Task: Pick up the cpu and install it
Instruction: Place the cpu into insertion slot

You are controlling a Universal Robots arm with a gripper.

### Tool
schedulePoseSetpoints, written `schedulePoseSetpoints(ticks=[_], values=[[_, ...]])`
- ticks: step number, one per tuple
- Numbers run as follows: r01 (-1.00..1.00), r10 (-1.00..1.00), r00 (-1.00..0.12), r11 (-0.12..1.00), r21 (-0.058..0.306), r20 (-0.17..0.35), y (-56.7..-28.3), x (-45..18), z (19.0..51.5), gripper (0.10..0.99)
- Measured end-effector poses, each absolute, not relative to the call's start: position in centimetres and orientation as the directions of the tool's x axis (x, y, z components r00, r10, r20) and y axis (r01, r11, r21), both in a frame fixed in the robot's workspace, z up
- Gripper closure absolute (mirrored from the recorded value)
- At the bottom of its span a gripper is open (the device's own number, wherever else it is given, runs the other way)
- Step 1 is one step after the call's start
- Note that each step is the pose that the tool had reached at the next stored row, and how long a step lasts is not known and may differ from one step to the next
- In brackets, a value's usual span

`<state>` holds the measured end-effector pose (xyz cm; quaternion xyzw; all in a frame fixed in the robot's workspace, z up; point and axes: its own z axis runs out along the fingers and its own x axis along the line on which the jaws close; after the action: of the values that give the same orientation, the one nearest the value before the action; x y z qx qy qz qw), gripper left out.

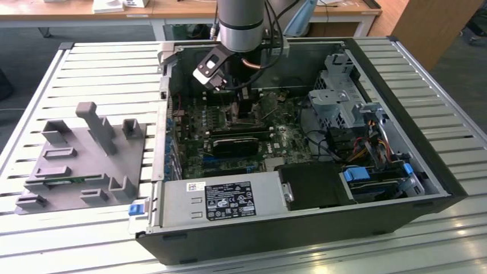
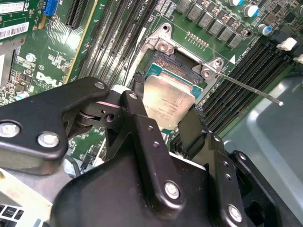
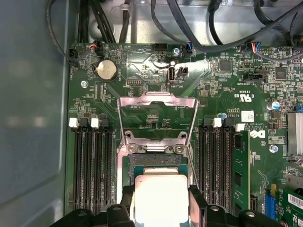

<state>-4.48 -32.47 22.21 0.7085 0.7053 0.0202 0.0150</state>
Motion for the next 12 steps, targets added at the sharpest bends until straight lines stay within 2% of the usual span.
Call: schedulePoseSetpoints(ticks=[12], values=[[0.999, 1.0, 0.004, -0.005, 0.05, 0.008, -32.46, -4.48, 21.86, 0.545]])
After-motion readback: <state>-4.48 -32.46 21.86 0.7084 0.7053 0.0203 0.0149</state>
